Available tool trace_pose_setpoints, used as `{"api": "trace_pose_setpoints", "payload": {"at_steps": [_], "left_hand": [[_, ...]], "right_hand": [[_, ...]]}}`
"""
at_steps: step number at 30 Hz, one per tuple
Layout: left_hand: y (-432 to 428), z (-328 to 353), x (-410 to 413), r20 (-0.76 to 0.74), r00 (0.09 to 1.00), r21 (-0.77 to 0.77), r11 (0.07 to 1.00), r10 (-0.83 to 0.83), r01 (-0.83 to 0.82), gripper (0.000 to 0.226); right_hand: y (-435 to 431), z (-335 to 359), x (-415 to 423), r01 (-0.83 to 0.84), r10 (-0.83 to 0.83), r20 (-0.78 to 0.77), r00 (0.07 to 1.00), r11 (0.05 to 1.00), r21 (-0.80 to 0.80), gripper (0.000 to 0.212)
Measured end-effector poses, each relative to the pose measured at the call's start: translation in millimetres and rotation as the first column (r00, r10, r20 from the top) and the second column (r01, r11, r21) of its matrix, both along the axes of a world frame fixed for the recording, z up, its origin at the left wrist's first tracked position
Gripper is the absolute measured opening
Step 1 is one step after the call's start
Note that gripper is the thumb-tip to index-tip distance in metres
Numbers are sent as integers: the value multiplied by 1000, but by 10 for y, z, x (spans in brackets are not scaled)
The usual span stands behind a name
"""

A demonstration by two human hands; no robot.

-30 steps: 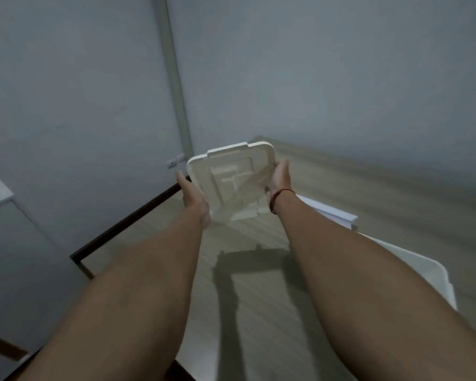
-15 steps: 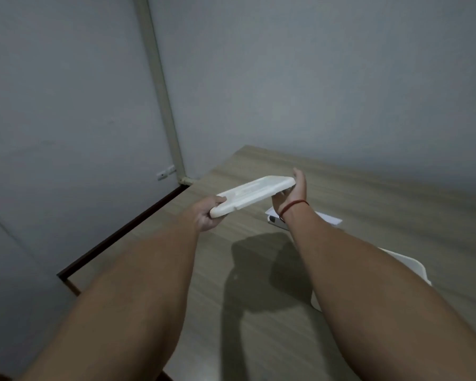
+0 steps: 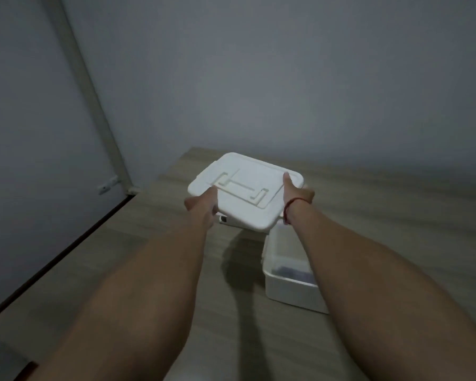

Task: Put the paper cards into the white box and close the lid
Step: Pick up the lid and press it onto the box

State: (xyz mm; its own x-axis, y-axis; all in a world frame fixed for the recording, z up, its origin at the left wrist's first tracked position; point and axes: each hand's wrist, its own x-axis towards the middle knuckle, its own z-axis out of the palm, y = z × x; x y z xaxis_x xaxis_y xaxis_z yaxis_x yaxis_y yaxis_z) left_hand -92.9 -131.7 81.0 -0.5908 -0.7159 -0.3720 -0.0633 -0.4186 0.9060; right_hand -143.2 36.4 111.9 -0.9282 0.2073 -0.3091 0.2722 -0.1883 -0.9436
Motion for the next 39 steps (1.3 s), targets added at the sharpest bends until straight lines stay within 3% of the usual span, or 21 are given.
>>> {"api": "trace_pose_setpoints", "payload": {"at_steps": [2, 5, 9, 11, 13, 16, 19, 27, 32, 39], "left_hand": [[140, 37, -41, 118, 993, -136, 990, -10, 26, 62], [390, -53, -159, 220, 952, -184, 949, -214, 256, 53], [710, -333, -399, 449, 808, -325, 772, -381, 546, 103], [956, -439, -437, 507, 764, -333, 726, -399, 601, 83], [1181, -598, -473, 498, 770, -330, 734, -398, 593, 54], [1372, -836, -522, 494, 805, -342, 778, -328, 527, 59], [1506, -938, -529, 532, 810, -340, 815, -244, 469, 62], [1553, -1098, -603, 630, 758, -487, 672, -171, 557, 56], [1517, -1192, -645, 609, 769, -511, 645, -196, 569, 51], [1361, -1292, -570, 592, 785, -501, 681, -181, 534, 49]], "right_hand": [[380, -21, -105, -76, 75, 8, 997, 996, 40, 53], [905, -99, -198, -130, 124, 51, 991, 985, 118, 55], [1462, -304, -239, -134, 104, 143, 984, 965, 224, 63], [1678, -436, -241, -177, 124, 193, 973, 941, 287, 69], [1835, -567, -251, -149, 81, 210, 974, 931, 334, 75], [1942, -723, -255, -16, -72, 214, 974, 924, 383, 77], [1932, -907, -239, 17, -134, 224, 965, 889, 457, 63], [1912, -1293, -188, -33, -169, 241, 956, 754, 657, 41], [1912, -1379, -149, -94, -144, 266, 953, 695, 713, 41], [1811, -1360, -102, -130, -128, 279, 952, 656, 744, 42]]}}
